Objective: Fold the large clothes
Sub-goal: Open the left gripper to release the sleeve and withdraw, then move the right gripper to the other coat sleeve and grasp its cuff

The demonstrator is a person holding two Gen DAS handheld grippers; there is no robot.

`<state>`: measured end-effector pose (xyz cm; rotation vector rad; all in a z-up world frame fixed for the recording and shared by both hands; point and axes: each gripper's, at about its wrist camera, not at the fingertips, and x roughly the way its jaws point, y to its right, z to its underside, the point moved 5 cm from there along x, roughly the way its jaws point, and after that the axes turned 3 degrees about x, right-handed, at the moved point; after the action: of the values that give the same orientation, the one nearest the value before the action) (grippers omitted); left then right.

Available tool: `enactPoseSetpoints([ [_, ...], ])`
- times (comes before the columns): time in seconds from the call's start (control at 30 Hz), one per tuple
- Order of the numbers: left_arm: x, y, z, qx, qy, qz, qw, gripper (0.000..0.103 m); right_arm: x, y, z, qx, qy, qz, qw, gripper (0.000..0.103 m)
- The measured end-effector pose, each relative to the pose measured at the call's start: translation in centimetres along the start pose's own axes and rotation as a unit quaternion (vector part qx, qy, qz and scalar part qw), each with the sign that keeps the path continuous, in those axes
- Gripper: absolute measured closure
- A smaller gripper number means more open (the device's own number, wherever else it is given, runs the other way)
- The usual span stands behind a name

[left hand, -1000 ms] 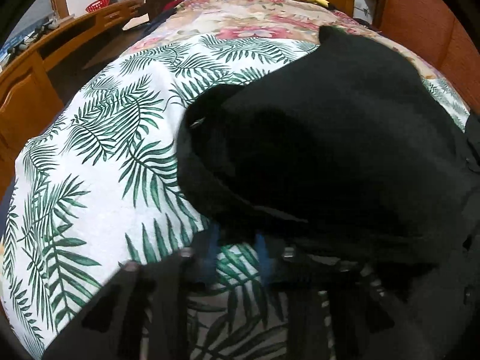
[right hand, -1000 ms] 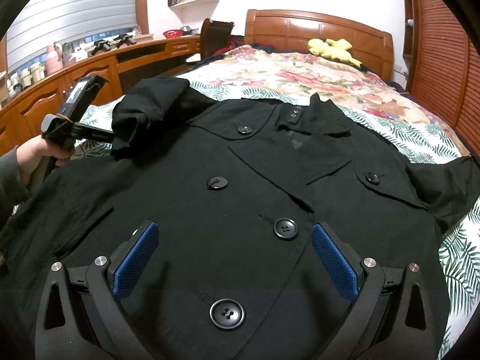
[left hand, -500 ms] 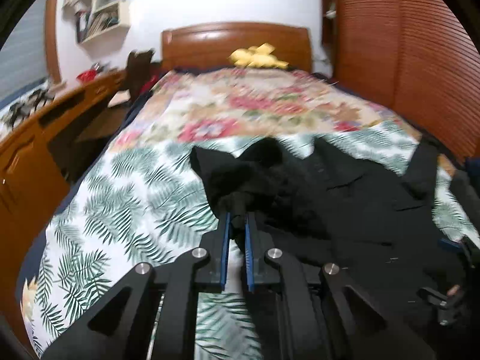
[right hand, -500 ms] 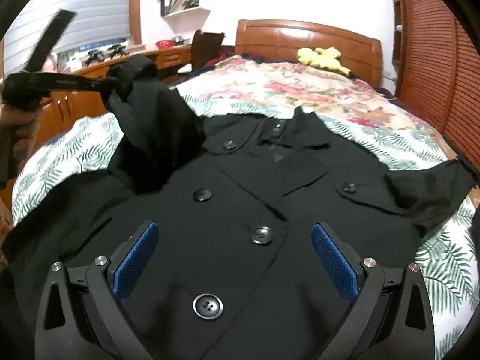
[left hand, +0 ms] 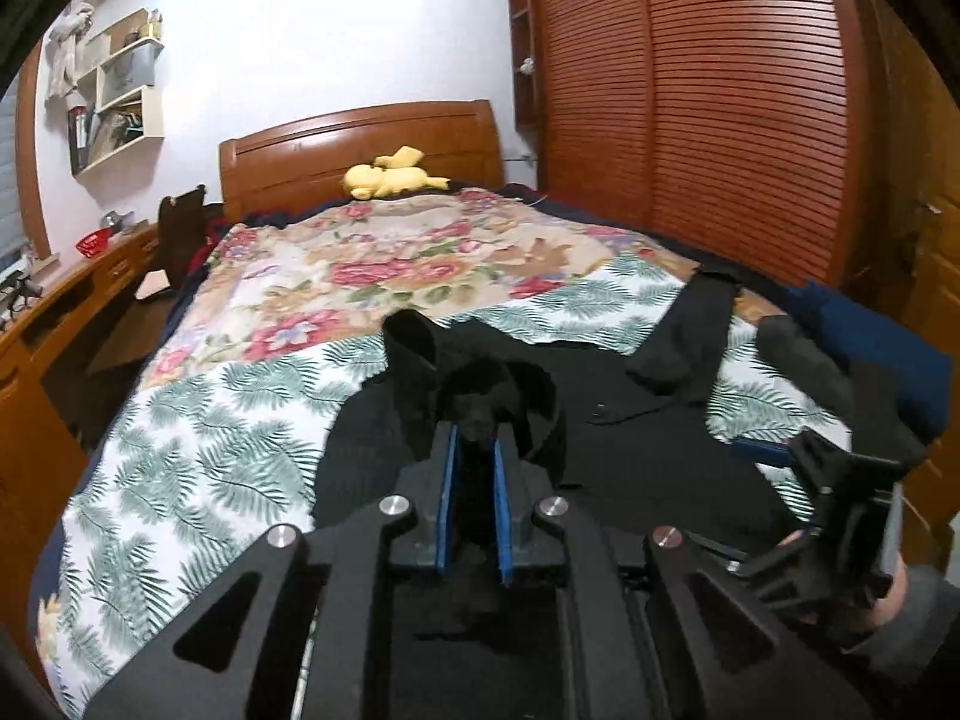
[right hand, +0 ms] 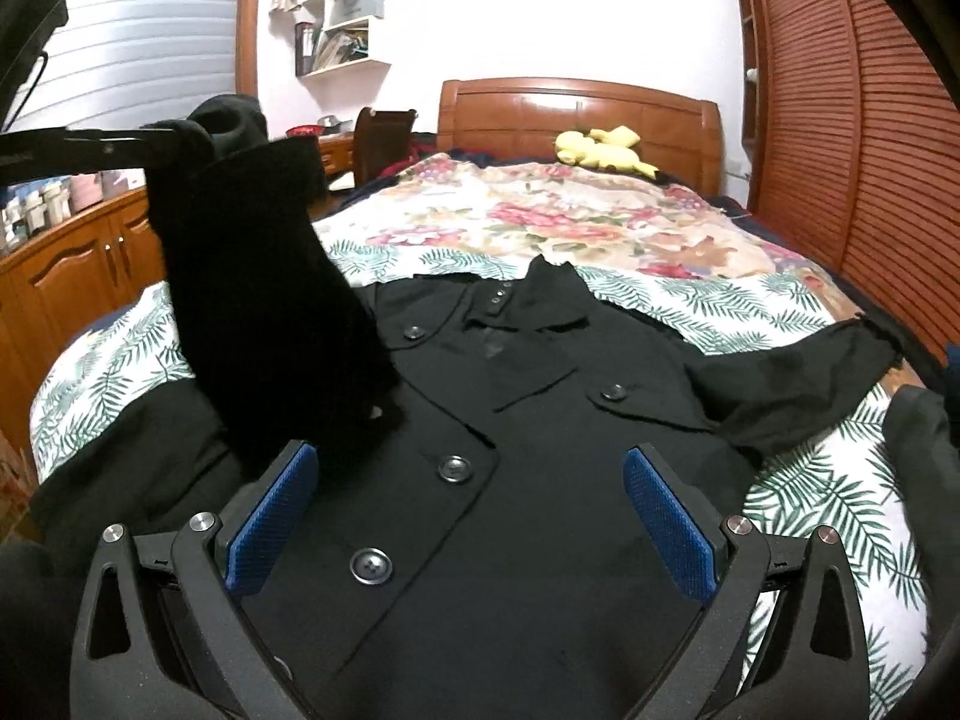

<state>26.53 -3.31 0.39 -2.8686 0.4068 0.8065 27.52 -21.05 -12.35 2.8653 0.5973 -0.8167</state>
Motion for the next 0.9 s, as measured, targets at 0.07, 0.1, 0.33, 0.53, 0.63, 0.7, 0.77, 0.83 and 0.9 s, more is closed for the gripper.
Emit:
enactPoseSetpoints([
  [0.07,-0.5,0.7,0.5,-0.006,0.0,0.011,0.9999,0.089,-0.4,0.3,0.6,-0.002,-0.003,0.003,1.0,0.0],
  [0.1,-0.8,0.9,0.9,-0.01,-0.001,0.018,0.9998,0.087,-0.4,0.4,0.8,-0.003,-0.004,0.004,1.0,0.0],
  [0.33,-2.3,2.3,3.9,-0.013,0.005,0.015,0.9998,0.074,-1.5,1.2,1.7,-0.001,-0.008,0.012,1.0,0.0],
  [0.53,-2.6,1.7,6.8,-0.025,0.013,0.002,0.9996,0.068,-1.9,0.0,1.6,-0.003,-0.009,-0.002,1.0,0.0],
  [0.63,-2.4,0.6,8.6,-0.037,0.008,-0.004,0.9993,0.067,-2.0,-1.5,1.6,-0.007,-0.009,-0.023,1.0,0.0],
  [0.7,-2.2,-0.2,9.6,-0.047,0.003,-0.008,0.9989,0.067,-2.1,-2.7,1.7,-0.011,-0.009,-0.04,0.999,0.0],
  [0.77,-2.3,-1.1,10.2,-0.053,0.001,-0.014,0.9985,0.067,-2.1,-4.1,1.7,-0.018,-0.007,-0.056,0.998,0.0],
  [0.83,-2.7,-1.9,10.6,-0.056,0.003,-0.024,0.9982,0.067,-2.1,-5.7,1.8,-0.026,-0.008,-0.074,0.997,0.0],
  [0.9,-3.1,-2.7,11.0,-0.059,0.006,-0.034,0.9976,0.067,-1.8,-7.4,2.1,-0.038,-0.016,-0.094,0.995,0.001],
])
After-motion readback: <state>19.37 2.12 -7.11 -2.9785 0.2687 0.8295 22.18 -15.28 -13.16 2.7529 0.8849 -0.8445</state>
